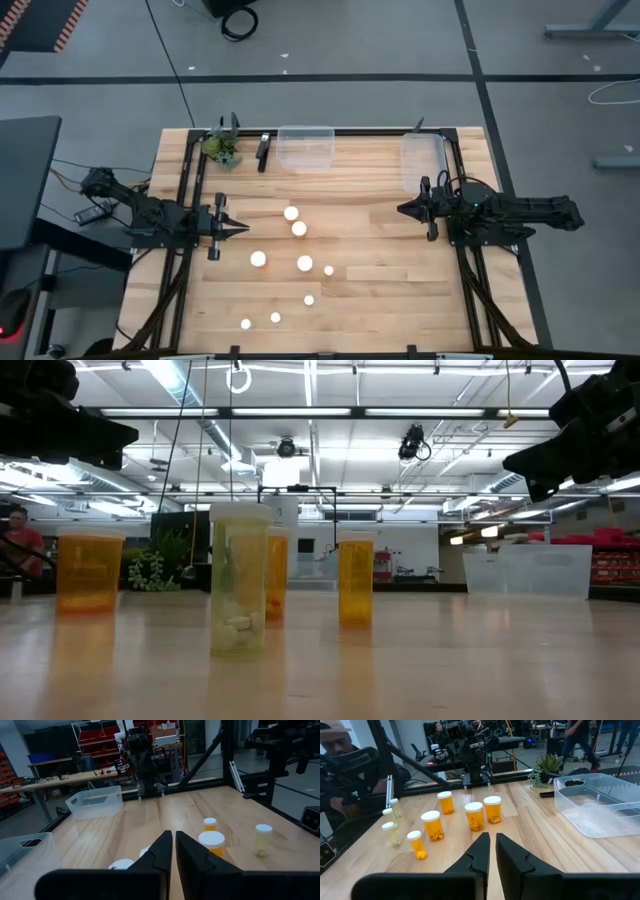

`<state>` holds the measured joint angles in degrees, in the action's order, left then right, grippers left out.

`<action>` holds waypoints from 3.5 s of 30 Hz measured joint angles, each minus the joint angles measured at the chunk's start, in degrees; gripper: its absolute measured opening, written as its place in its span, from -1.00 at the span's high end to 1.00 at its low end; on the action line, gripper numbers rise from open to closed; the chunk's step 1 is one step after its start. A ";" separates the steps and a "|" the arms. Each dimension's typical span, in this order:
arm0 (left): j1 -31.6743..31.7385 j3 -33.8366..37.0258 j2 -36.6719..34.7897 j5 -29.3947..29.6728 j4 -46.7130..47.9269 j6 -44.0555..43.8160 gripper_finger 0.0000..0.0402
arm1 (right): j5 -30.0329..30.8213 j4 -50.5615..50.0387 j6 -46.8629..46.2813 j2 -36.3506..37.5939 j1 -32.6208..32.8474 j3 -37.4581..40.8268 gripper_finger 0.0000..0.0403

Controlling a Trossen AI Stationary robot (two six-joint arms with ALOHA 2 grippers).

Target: Pick and place medicine bottles into bin by pill shape (circle, oval)

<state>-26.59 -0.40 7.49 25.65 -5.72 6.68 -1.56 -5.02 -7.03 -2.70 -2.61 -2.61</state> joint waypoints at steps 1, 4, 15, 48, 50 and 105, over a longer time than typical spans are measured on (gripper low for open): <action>0.02 0.00 0.02 0.00 0.00 0.00 0.85 | 0.00 0.00 -0.01 0.02 0.00 0.01 0.82; 0.01 0.00 0.02 0.00 0.00 0.01 0.82 | 0.00 0.01 -0.01 0.01 0.00 0.00 0.82; 0.00 0.00 0.02 0.00 0.00 0.00 0.83 | 0.00 0.00 -0.02 0.02 0.00 0.00 0.82; 0.02 0.00 0.00 0.00 0.00 0.00 0.82 | 0.00 0.02 0.00 0.02 0.00 0.00 0.82; 0.01 0.00 0.02 0.00 -0.02 0.02 0.81 | 0.00 0.00 -0.01 0.02 0.00 0.00 0.82; 0.02 0.00 0.00 0.00 -0.02 0.00 0.86 | 0.00 2.56 -4.92 0.00 0.00 0.02 0.82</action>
<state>-26.57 -0.40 7.49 25.65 -5.74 6.68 -1.56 -2.45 -11.95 -2.70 -2.61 -2.59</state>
